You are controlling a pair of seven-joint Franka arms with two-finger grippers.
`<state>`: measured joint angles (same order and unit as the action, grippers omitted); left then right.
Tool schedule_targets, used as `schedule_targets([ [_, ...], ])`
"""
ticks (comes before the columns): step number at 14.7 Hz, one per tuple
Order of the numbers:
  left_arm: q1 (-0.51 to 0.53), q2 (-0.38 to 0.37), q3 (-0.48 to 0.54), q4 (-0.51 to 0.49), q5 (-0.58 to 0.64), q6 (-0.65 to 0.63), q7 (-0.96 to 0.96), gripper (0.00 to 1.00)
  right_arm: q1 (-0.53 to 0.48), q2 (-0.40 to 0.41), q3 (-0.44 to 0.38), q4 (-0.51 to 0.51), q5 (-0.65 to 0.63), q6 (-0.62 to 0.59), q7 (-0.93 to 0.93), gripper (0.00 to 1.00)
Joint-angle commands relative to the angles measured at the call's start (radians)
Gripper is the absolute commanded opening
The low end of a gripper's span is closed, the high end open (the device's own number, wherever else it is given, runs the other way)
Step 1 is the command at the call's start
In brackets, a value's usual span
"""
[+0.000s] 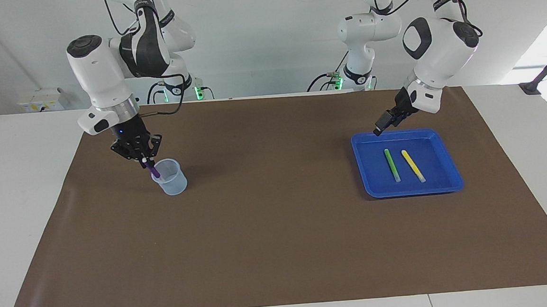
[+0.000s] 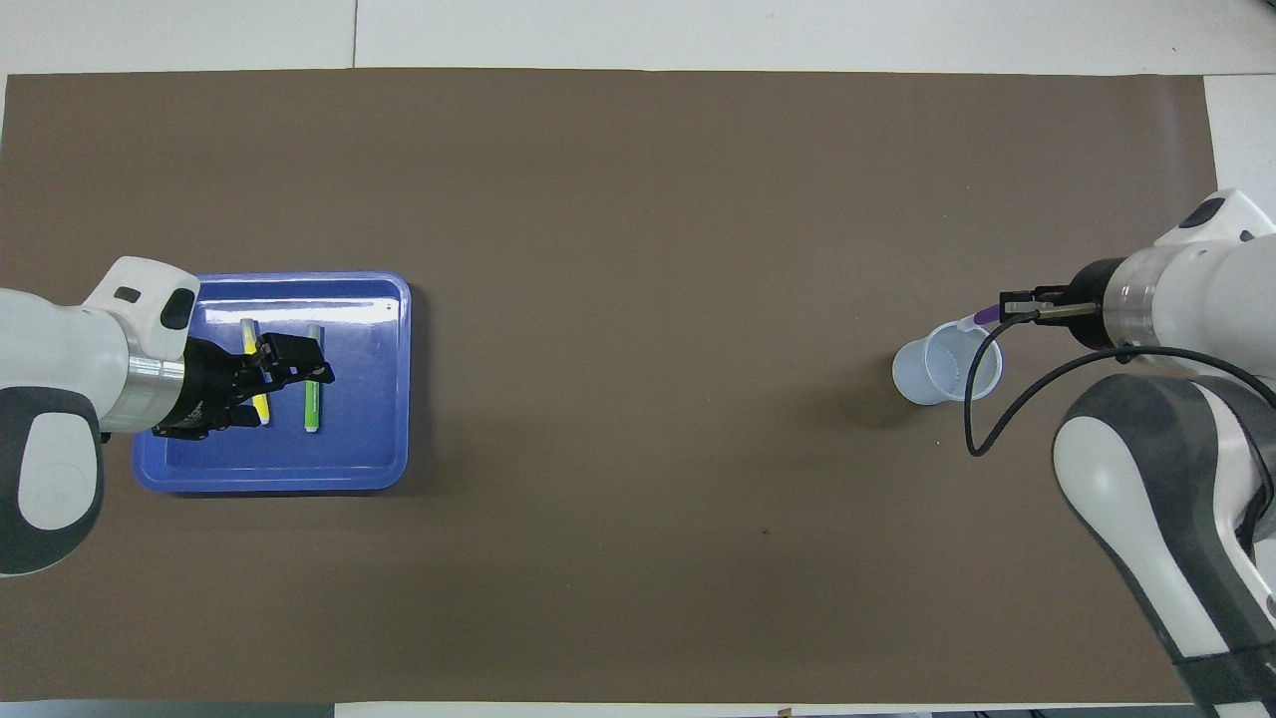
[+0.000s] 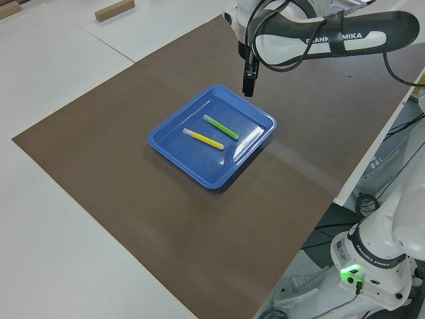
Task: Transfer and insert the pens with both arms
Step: 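Carry the purple pen to the cup with the right gripper while the left gripper returns, then insert the purple pen into the cup and grasp the yellow pen with the left gripper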
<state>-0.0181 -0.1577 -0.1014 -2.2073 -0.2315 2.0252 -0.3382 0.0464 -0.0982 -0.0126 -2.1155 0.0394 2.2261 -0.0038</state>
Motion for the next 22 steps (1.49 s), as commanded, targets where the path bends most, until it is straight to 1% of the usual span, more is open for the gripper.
schedule_targets([
  [1, 0.016, 0.046, -0.003, 0.0, 0.089, 0.033, 0.181, 1.0, -0.004, 0.011, 0.003, -0.052, -0.045, 0.0, -0.009, 0.0],
  [3, 0.035, 0.082, -0.003, -0.003, 0.13, 0.076, 0.248, 1.0, -0.005, 0.006, 0.003, -0.053, -0.047, -0.008, -0.008, 0.0],
  [5, 0.043, 0.139, 0.0, -0.006, 0.17, 0.148, 0.263, 1.0, -0.005, 0.003, 0.003, -0.054, -0.049, -0.035, -0.01, 0.0],
  [7, 0.095, 0.185, -0.001, -0.008, 0.175, 0.228, 0.303, 1.0, -0.003, -0.003, 0.003, -0.055, -0.049, -0.054, -0.01, 0.0],
  [9, 0.144, 0.211, -0.001, -0.008, 0.175, 0.257, 0.398, 1.0, -0.003, -0.003, 0.003, -0.055, -0.049, -0.069, -0.01, 0.0],
  [10, 0.153, 0.234, -0.001, -0.009, 0.175, 0.277, 0.431, 1.0, -0.002, -0.006, 0.003, -0.055, -0.049, -0.074, -0.01, 0.0],
  [12, 0.155, 0.271, -0.001, -0.028, 0.173, 0.361, 0.436, 0.99, 0.0, -0.015, 0.005, -0.078, -0.049, -0.06, -0.008, 0.0],
  [14, 0.155, 0.291, -0.001, -0.032, 0.173, 0.379, 0.436, 0.91, -0.002, -0.011, 0.005, -0.084, -0.049, -0.036, -0.007, 0.0],
  [16, 0.155, 0.296, -0.001, -0.032, 0.175, 0.379, 0.439, 0.74, -0.002, -0.002, 0.005, -0.112, -0.052, 0.021, -0.007, 0.0],
  [17, 0.155, 0.303, -0.001, -0.032, 0.175, 0.38, 0.438, 0.69, -0.002, 0.003, 0.005, -0.13, -0.053, 0.055, -0.007, 0.0],
  [20, 0.155, 0.31, -0.001, -0.032, 0.175, 0.386, 0.439, 0.64, -0.002, 0.029, 0.003, -0.136, -0.061, 0.086, -0.007, 0.0],
  [22, 0.155, 0.31, -0.001, -0.032, 0.175, 0.386, 0.439, 0.58, -0.003, 0.032, 0.003, -0.156, -0.09, 0.116, -0.007, 0.0],
])
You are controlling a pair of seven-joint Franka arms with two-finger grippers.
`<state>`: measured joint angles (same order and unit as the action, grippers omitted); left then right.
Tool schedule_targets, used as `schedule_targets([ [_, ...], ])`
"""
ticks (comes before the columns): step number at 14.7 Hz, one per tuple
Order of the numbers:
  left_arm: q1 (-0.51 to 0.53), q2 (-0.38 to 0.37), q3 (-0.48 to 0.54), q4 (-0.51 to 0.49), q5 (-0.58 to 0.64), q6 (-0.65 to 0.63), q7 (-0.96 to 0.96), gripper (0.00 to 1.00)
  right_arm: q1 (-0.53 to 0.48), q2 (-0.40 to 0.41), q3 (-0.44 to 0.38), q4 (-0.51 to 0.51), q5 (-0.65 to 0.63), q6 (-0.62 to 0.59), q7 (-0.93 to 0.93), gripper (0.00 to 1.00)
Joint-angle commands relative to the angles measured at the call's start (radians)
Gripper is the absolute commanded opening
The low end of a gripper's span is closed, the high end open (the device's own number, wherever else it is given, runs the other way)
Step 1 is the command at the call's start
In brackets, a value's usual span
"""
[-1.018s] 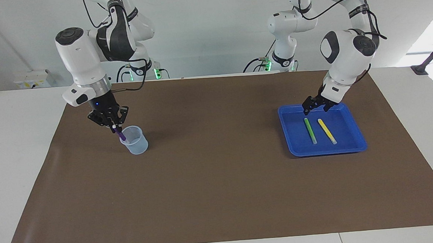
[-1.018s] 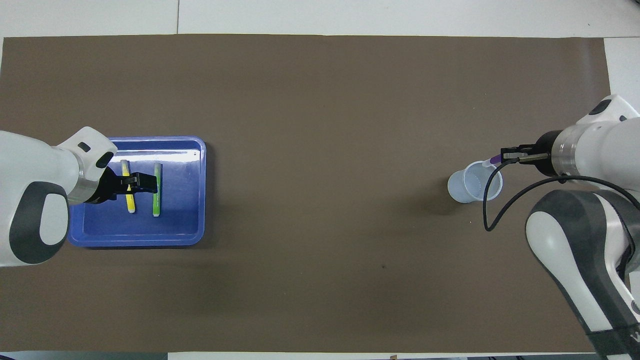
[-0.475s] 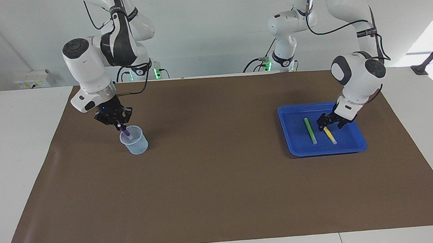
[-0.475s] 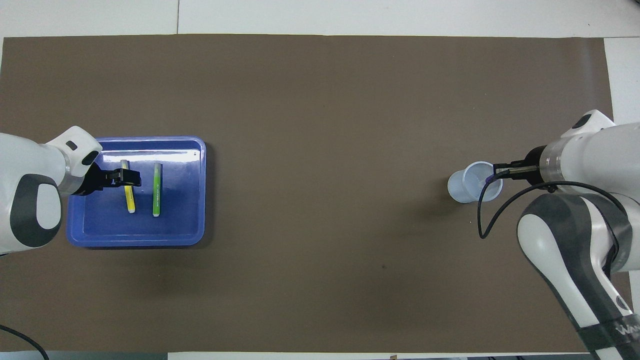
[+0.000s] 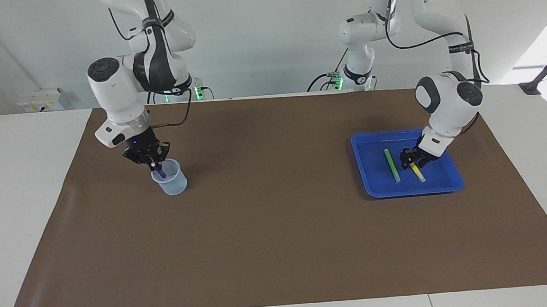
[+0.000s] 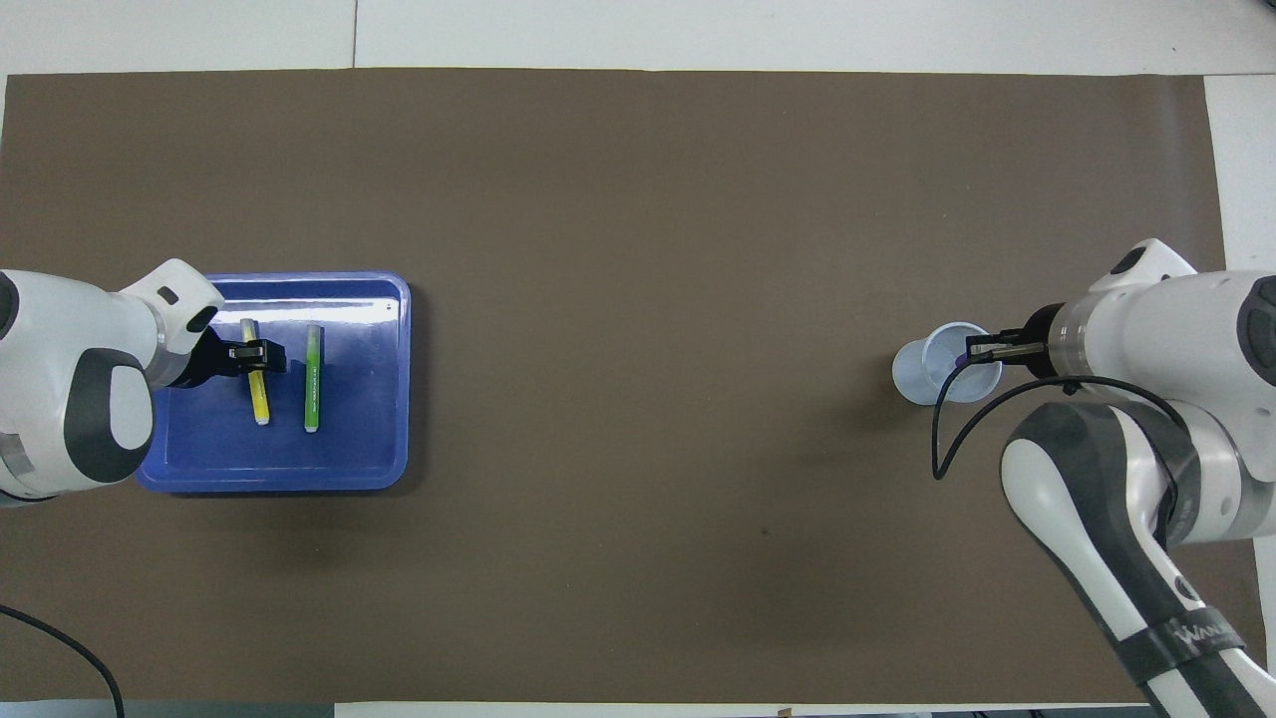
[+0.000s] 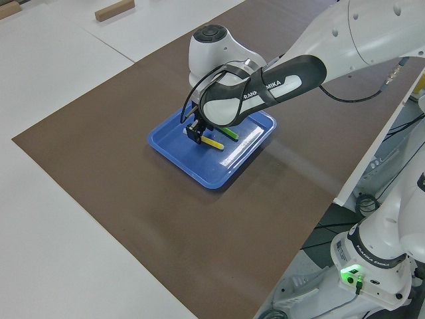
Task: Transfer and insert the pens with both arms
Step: 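Insert the purple pen into the cup and grasp the yellow pen with the left gripper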
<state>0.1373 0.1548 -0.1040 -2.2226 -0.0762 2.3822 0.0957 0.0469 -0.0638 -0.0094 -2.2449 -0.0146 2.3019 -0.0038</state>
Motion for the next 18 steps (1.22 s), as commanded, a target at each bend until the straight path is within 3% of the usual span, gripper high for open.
schedule_targets([
  [1, -0.001, -0.003, 0.001, -0.017, 0.019, 0.029, 0.006, 0.53, -0.004, -0.002, 0.0, -0.039, -0.038, 0.053, -0.007, 0.0],
  [5, -0.001, 0.006, 0.003, -0.017, 0.019, 0.029, 0.004, 0.26, -0.004, 0.001, 0.0, -0.047, -0.05, 0.07, -0.008, 0.0],
  [7, -0.001, 0.006, 0.003, -0.017, 0.019, 0.029, 0.004, 0.17, -0.004, 0.001, 0.0, -0.047, -0.051, 0.068, -0.008, 0.0],
  [8, -0.001, 0.006, 0.003, -0.015, 0.018, 0.029, 0.004, 0.1, -0.004, 0.002, 0.0, -0.045, -0.051, 0.068, -0.01, 0.1],
  [9, -0.001, 0.006, 0.003, -0.017, 0.019, 0.029, 0.004, 0.02, -0.004, 0.002, 0.002, -0.044, -0.051, 0.07, -0.008, 0.51],
  [10, -0.001, 0.006, 0.003, -0.015, 0.018, 0.029, 0.004, 0.0, -0.004, 0.006, 0.002, -0.041, -0.051, 0.07, -0.01, 0.85],
  [11, -0.001, 0.008, 0.003, -0.015, 0.018, 0.029, 0.004, 0.0, -0.004, 0.01, 0.002, -0.036, -0.051, 0.07, -0.01, 0.99],
  [16, 0.008, 0.009, 0.004, 0.004, 0.018, 0.003, -0.004, 0.0, -0.009, 0.025, -0.001, 0.007, -0.045, 0.057, -0.01, 1.0],
  [18, 0.019, 0.012, 0.004, 0.058, 0.018, -0.075, -0.007, 0.0, -0.009, 0.022, -0.003, 0.048, -0.045, 0.035, -0.01, 1.0],
])
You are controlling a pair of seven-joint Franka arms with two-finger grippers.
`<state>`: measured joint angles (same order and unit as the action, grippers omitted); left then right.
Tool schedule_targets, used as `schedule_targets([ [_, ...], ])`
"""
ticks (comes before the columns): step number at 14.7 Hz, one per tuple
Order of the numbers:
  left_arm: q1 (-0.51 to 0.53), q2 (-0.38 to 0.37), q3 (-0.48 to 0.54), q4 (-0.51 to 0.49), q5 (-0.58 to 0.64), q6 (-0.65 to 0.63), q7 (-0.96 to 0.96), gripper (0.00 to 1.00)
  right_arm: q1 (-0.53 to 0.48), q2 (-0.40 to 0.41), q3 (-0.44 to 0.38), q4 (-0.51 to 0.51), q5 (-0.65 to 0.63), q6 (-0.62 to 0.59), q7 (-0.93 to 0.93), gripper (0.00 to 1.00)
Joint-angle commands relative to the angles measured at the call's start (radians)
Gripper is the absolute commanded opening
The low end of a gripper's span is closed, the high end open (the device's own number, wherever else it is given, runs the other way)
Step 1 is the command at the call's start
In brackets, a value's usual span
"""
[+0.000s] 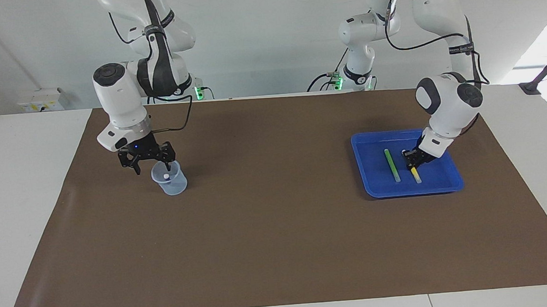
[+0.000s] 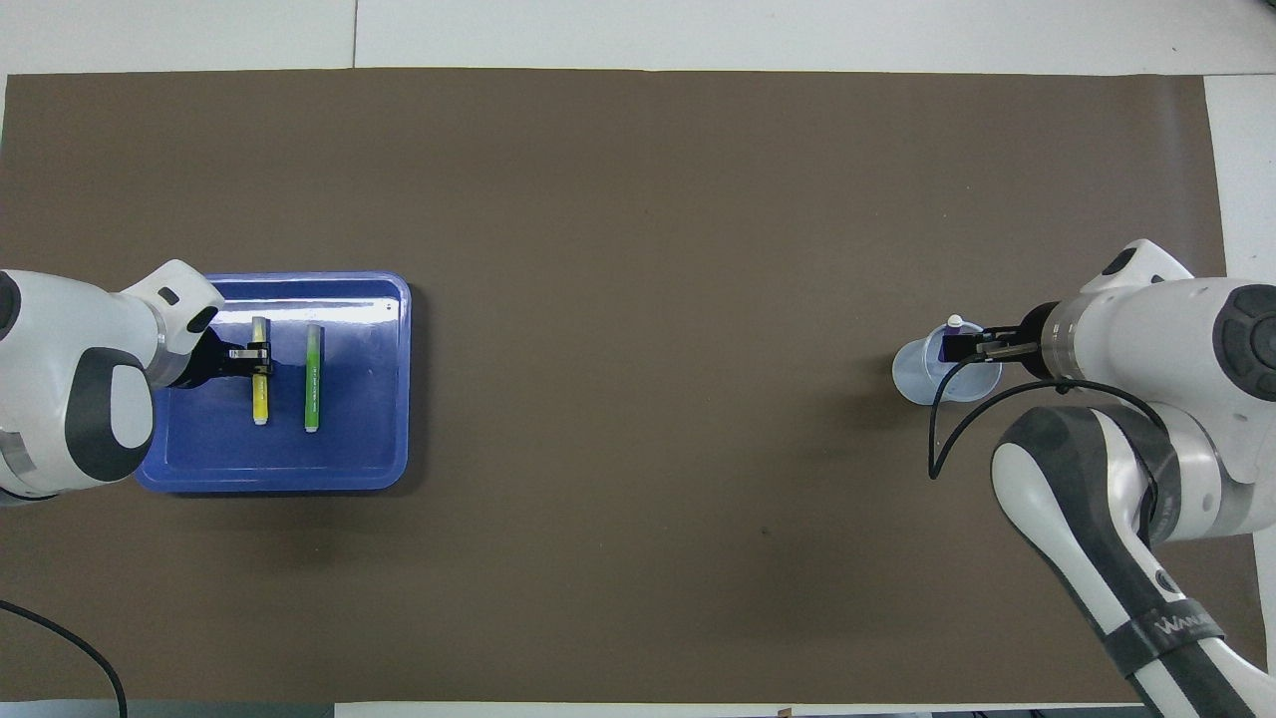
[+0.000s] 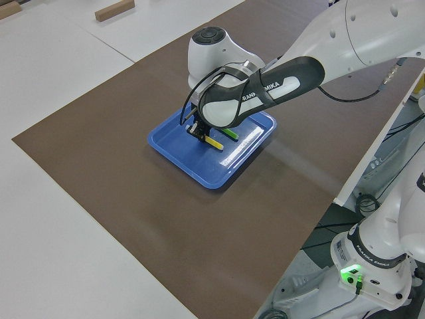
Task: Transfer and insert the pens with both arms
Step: 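Insert the purple pen into the cup and grasp the yellow pen with the left gripper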
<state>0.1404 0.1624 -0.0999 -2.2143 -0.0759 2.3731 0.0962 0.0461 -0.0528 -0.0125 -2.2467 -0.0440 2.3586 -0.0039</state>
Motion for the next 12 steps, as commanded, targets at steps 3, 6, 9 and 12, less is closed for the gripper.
schedule_targets([
  [3, 0.016, 0.003, 0.0, 0.136, 0.016, -0.204, -0.012, 0.0, -0.009, 0.001, -0.007, 0.136, -0.005, -0.117, -0.011, 1.0],
  [6, 0.014, -0.007, 0.0, 0.182, 0.01, -0.303, -0.019, 0.0, -0.009, -0.012, -0.007, 0.24, 0.001, -0.237, -0.008, 1.0],
  [9, 0.001, -0.015, -0.004, 0.261, -0.022, -0.435, -0.131, 0.0, -0.009, -0.002, -0.006, 0.386, 0.003, -0.402, 0.028, 1.0],
  [12, -0.002, -0.035, -0.006, 0.34, -0.16, -0.582, -0.284, 0.0, -0.009, 0.043, -0.004, 0.569, 0.073, -0.589, 0.085, 1.0],
])
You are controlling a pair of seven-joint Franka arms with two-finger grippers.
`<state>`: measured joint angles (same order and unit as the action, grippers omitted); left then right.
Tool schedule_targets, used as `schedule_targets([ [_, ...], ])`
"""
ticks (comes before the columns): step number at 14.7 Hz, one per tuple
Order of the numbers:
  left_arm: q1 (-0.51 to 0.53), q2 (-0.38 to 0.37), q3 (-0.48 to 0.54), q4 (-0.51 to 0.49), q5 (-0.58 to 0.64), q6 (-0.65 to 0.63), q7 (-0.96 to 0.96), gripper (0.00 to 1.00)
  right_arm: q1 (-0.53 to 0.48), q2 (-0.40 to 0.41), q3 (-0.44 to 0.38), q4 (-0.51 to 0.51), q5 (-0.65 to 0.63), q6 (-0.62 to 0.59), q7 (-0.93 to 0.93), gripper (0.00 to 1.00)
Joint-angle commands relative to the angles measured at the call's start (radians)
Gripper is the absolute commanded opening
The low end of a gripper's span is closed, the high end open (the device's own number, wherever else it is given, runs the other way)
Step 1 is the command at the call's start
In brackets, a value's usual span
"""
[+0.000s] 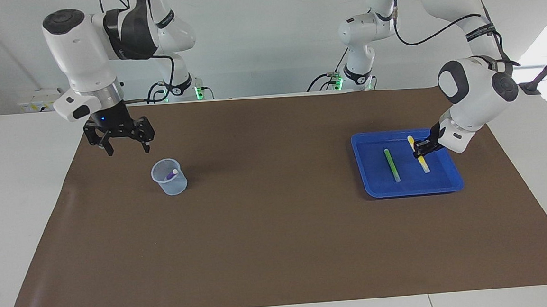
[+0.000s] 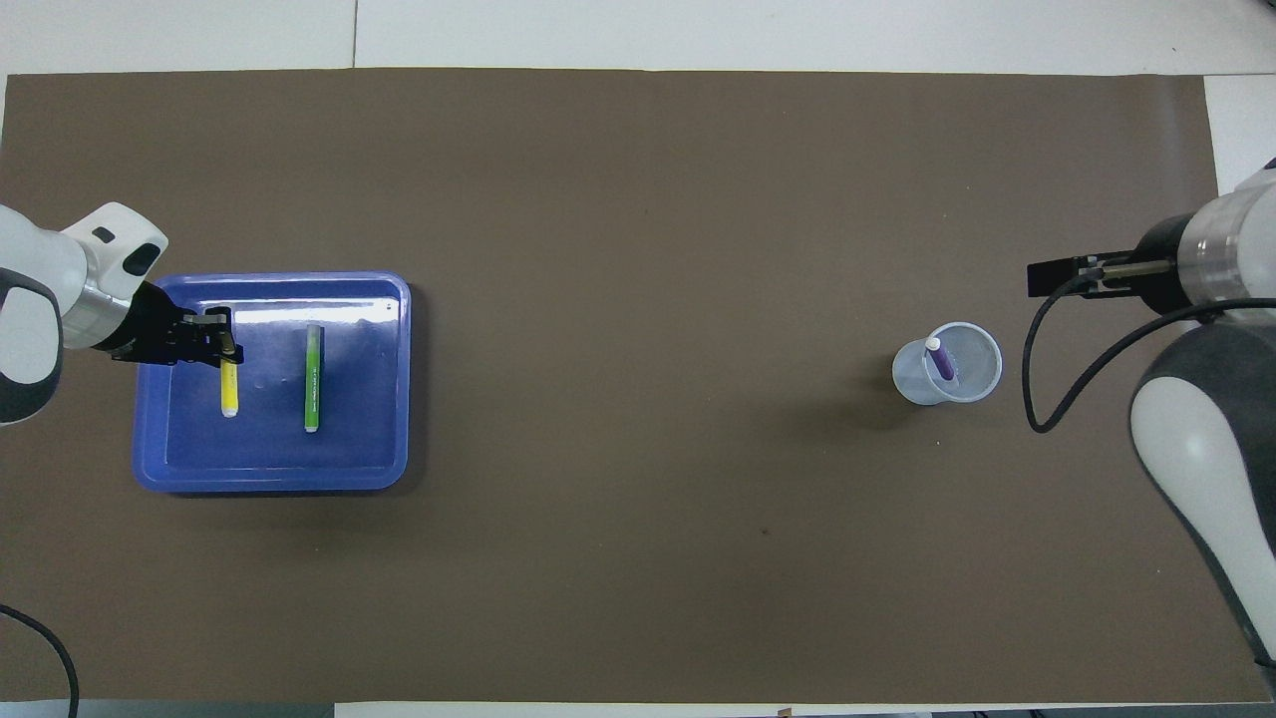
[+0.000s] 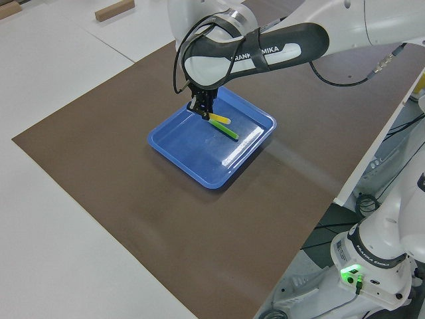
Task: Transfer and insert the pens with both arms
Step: 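Insert the purple pen into the cup and grasp the yellow pen with the left gripper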
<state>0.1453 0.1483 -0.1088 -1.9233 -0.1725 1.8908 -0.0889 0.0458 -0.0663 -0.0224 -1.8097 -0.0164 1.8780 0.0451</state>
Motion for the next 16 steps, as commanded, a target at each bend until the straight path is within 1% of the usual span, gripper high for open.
schedule_targets([
  [1, -0.007, -0.035, 0.003, 0.058, -0.117, -0.142, -0.167, 0.0, -0.007, 0.077, 0.006, 0.183, 0.044, -0.158, 0.057, 1.0],
  [3, -0.007, -0.085, 0.003, 0.052, -0.258, -0.183, -0.326, 0.0, -0.003, 0.1, 0.012, 0.249, 0.033, -0.224, 0.108, 1.0],
  [5, -0.01, -0.11, -0.002, 0.049, -0.381, -0.216, -0.493, 0.0, 0.0, 0.111, 0.015, 0.288, 0.029, -0.282, 0.13, 1.0],
  [6, -0.03, -0.128, -0.005, 0.047, -0.436, -0.217, -0.588, 0.0, 0.002, 0.108, 0.016, 0.29, 0.027, -0.295, 0.133, 1.0],
  [9, -0.098, -0.171, -0.006, 0.041, -0.54, -0.211, -0.88, 0.0, -0.003, 0.1, 0.016, 0.271, 0.021, -0.3, 0.131, 1.0],
  [10, -0.116, -0.194, -0.006, 0.024, -0.58, -0.203, -0.956, 0.0, -0.001, 0.094, 0.016, 0.261, 0.021, -0.3, 0.131, 1.0],
  [13, -0.119, -0.254, -0.008, -0.037, -0.729, -0.199, -1.184, 0.0, -0.003, 0.082, 0.018, 0.244, 0.022, -0.298, 0.125, 1.0],
  [14, -0.131, -0.262, -0.008, -0.049, -0.77, -0.206, -1.213, 0.0, -0.001, 0.076, 0.018, 0.242, 0.022, -0.3, 0.125, 1.0],
  [16, -0.182, -0.306, -0.006, -0.104, -0.827, -0.194, -1.255, 0.0, -0.001, 0.056, 0.018, 0.224, 0.022, -0.3, 0.128, 1.0],
])
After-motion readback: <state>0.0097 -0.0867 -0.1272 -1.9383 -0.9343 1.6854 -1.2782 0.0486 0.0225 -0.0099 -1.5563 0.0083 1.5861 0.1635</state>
